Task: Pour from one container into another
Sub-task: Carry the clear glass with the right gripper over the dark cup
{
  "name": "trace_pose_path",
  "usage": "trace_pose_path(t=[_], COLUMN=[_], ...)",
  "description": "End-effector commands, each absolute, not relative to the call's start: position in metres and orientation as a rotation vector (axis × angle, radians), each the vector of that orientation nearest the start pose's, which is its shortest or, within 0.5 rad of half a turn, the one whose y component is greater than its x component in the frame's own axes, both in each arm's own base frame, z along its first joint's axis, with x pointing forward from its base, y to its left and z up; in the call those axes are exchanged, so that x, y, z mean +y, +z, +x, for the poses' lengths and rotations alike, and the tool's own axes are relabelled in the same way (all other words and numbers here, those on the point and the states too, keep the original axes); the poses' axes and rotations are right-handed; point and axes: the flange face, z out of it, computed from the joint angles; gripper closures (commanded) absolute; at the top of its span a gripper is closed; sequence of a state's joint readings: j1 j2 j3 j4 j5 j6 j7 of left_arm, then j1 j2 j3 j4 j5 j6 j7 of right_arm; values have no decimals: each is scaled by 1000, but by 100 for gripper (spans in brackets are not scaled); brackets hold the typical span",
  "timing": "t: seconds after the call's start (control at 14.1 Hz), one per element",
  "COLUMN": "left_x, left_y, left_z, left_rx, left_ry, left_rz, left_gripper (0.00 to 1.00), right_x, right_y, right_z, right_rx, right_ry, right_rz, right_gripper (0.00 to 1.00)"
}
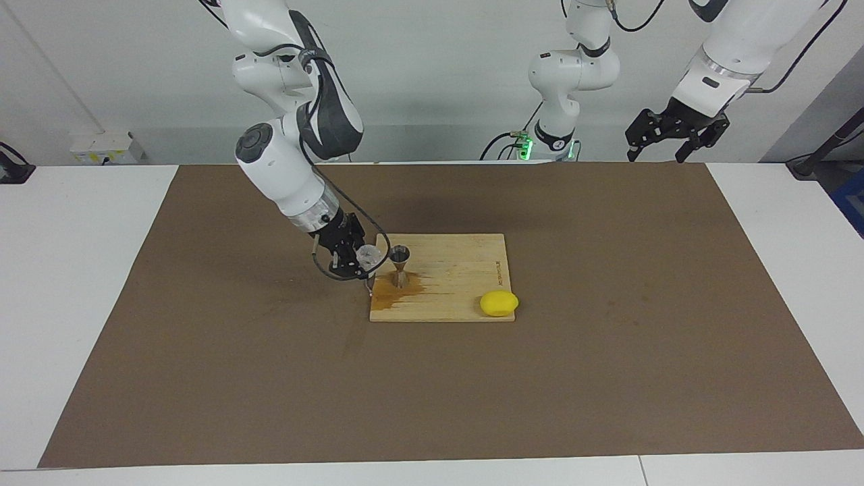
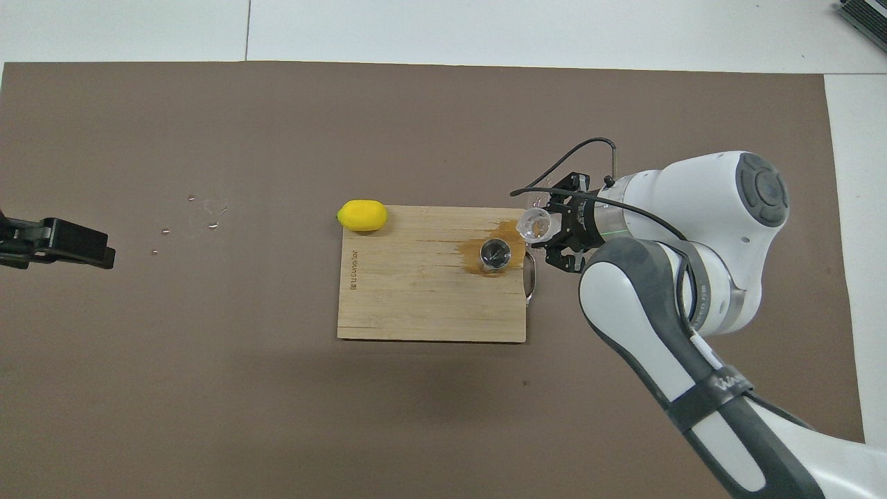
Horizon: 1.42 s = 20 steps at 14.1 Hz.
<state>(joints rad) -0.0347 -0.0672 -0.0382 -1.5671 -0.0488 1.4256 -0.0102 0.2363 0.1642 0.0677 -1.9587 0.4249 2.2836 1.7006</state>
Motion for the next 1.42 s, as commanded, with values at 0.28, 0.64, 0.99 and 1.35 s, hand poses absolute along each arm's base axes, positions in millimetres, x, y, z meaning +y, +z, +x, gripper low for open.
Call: trace_pose_path(t=[0.28,0.64,0.99,1.35], left_x=[-39,-35,-34,-35], left_y=[656,654,655,655], left_z=[506,507,506,504], left_rx=[85,76,57,60], left_ry=[135,120,120,135], left_rz=[-3156,-3155,-3157,-3155], left_gripper=[0,0,0,0], right_x=[225,234,251,252], right_y=[413,414,417,422], right_z=[574,570,562,560], right_rx=[2069,2068,2044,2028], right_ry=[145,52,-89,-184], right_rz=[-1969,-2028,-2107,-2151], right_gripper=[100,100,100,100])
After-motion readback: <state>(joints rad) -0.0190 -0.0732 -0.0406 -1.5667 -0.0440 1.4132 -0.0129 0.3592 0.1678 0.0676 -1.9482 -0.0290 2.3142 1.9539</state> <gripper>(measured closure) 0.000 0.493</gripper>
